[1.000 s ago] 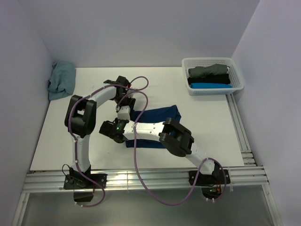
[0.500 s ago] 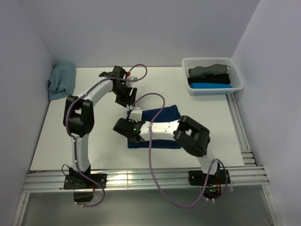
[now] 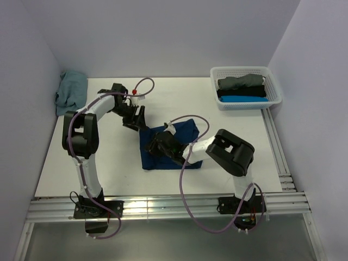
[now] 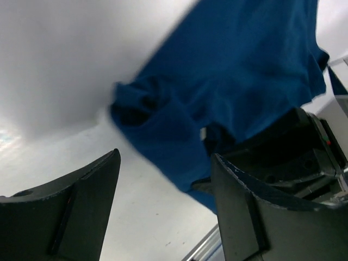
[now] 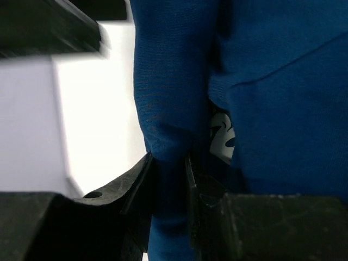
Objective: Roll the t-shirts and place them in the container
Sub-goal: Roll the tshirt
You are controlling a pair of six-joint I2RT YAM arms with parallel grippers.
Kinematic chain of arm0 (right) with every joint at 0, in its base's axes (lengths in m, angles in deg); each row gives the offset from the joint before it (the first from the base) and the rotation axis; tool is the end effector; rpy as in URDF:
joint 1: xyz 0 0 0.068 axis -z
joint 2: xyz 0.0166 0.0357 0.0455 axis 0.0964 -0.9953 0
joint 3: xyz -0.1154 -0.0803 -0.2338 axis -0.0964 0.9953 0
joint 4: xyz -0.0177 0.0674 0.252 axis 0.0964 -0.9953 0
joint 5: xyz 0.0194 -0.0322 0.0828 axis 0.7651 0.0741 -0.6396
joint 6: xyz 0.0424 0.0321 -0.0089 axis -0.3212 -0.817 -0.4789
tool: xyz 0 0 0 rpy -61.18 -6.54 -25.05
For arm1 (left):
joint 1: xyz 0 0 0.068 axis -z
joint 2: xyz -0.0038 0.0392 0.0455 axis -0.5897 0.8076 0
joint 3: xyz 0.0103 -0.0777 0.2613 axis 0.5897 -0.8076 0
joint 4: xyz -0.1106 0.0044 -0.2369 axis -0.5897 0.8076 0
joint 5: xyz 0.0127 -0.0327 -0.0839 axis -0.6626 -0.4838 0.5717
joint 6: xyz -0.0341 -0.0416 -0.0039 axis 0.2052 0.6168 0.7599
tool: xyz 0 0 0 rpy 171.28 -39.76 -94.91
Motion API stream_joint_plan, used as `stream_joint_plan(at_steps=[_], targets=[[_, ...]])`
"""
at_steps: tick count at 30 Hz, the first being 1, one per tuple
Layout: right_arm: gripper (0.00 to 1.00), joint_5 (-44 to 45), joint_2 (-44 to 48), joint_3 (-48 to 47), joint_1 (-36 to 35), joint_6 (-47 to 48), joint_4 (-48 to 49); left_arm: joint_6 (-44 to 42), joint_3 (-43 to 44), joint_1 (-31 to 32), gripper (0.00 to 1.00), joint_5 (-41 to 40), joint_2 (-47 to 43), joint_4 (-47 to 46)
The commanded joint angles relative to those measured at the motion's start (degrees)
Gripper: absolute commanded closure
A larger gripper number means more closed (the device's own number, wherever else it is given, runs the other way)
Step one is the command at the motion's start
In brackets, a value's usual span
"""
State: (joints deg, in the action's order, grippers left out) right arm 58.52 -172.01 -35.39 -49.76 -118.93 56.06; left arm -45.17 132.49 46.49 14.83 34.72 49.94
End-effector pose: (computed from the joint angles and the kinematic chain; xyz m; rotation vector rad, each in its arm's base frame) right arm 0.2224 0.3136 0.1313 0.2703 2.2901 1.0737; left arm 0.3970 -0.0944 0.1959 0.5120 2.7465 -0.9442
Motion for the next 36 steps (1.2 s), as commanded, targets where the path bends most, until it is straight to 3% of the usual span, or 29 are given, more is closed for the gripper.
stream_joint_plan(at_steps=[1, 6, 13, 18, 29, 32, 33, 36], targets=[[0.76, -5.99, -2.45, 0.15, 0.18, -5.24, 14.73, -2.64, -4.48, -0.24, 0.27, 5.81, -2.73, -3.47], [0.76, -6.17, -4.39, 1.12, 0.62, -7.71, 17.82, -0.28, -7.83, -0.51, 0.27, 2.49, -1.16, -8.39], [0.76, -4.24, -3.43, 1.38, 0.62, -7.98, 13.26, 2.98, -10.3, -0.68, 0.29, -5.43, -3.26, -11.57], [0.76, -2.57, -3.43, 1.56, 0.62, -9.03, 12.72, 3.86, -10.91, -0.68, 0.25, -6.06, -5.55, -10.86], [0.74, -1.42, -5.01, 0.16, 0.62, -9.91, 13.17, 8.15, -11.44, -0.07, 0.26, -2.36, -0.28, -12.26], [0.65, -0.81, -4.48, -0.11, 0.44, -9.65, 11.76, 9.58, -11.0, 0.81, 0.34, -3.68, 0.78, -13.06], [0.58, -0.2, -3.78, -0.11, 0.36, -9.39, 11.06, 10.19, -10.91, 1.07, 0.43, -4.29, 0.87, -12.97], [0.51, 1.3, -1.41, -0.63, -0.52, -8.59, 6.59, 10.72, -9.86, 2.22, 0.66, -6.14, 1.05, -12.44]])
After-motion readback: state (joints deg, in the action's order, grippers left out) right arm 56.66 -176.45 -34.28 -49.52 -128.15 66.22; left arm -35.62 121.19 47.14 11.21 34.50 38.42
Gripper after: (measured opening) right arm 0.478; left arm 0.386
